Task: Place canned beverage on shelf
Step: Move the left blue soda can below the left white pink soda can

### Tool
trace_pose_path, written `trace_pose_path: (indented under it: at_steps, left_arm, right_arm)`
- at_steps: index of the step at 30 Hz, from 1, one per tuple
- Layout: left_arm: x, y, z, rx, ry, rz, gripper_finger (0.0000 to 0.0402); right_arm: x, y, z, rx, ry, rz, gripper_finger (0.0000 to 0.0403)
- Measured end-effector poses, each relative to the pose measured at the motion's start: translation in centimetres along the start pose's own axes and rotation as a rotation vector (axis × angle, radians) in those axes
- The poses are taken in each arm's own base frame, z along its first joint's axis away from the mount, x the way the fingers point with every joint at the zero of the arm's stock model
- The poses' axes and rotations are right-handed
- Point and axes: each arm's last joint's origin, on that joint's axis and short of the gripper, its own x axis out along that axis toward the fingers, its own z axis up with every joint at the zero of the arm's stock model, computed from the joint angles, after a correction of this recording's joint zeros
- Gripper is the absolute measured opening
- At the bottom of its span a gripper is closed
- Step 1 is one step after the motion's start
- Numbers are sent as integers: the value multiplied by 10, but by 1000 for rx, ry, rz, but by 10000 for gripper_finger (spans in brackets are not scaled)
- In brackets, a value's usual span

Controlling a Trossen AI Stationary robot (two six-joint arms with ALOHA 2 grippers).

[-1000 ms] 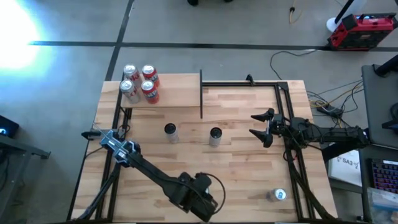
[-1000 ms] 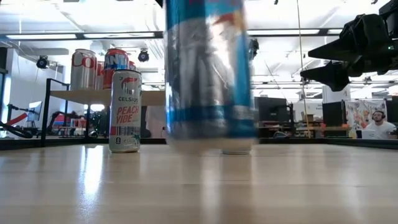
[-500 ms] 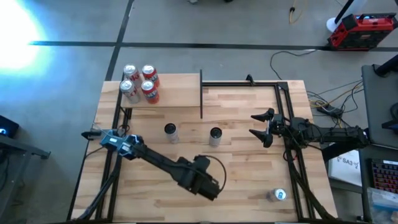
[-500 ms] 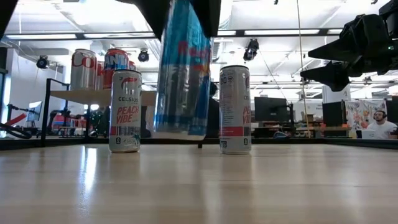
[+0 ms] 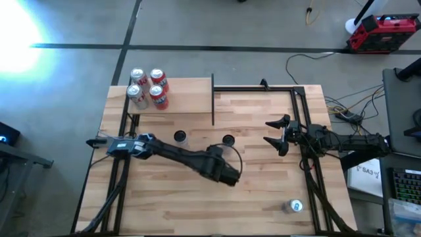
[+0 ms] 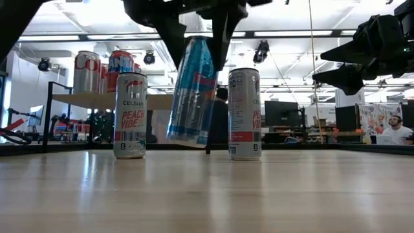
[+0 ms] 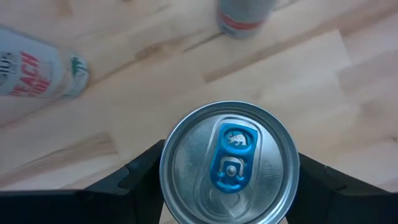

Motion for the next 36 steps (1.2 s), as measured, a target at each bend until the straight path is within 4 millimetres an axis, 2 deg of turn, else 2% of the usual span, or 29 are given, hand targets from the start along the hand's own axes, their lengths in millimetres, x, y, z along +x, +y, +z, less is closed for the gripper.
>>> trace_pose_path:
  at_steps: [7,11,14,20,30,36]
  left_arm:
    - [14,4,21,-158,-14,47,230]
    - [18,9,24,-150,-25,70,230]
    - [12,16,29,-123,-31,73,230]
    - [-1,39,34,-133,-106,47,230]
    - [8,95,23,-252,-109,-121,230]
    - [10,122,17,-261,-99,-104,233]
  right_arm:
    - [0,0,0,0,0,0,368]
    - [0,0,0,0,0,0,368]
    - [0,0,0,0,0,0,368]
    - [0,0,0,0,1,0,368]
    - [0,0,0,-1,1,0,368]
    - [0,0,0,0,2,0,368]
